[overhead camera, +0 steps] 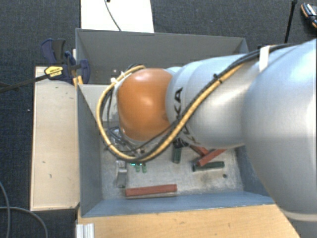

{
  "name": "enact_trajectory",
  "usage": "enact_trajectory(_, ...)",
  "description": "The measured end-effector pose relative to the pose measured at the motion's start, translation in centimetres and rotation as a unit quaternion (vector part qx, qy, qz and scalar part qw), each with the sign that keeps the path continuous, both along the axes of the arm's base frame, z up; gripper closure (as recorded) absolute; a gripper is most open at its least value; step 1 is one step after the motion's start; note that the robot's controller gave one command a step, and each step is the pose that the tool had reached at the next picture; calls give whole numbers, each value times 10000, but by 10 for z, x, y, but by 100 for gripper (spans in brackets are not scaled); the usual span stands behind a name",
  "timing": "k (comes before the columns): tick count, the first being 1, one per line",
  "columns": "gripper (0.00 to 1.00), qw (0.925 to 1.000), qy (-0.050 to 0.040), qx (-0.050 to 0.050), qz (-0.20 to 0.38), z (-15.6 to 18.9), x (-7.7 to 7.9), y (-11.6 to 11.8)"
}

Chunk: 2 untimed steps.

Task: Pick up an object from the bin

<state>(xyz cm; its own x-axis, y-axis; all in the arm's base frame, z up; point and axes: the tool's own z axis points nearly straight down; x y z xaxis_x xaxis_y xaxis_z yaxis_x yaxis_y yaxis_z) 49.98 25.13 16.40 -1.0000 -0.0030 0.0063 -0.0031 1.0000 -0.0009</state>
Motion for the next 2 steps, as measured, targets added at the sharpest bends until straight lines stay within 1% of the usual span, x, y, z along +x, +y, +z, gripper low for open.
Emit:
enact_trajectory(1,0,10000,-38,11,-29,4,2,-1)
enact_trajectory(2,0,9913,-76,28,1317,-39,12,-16)
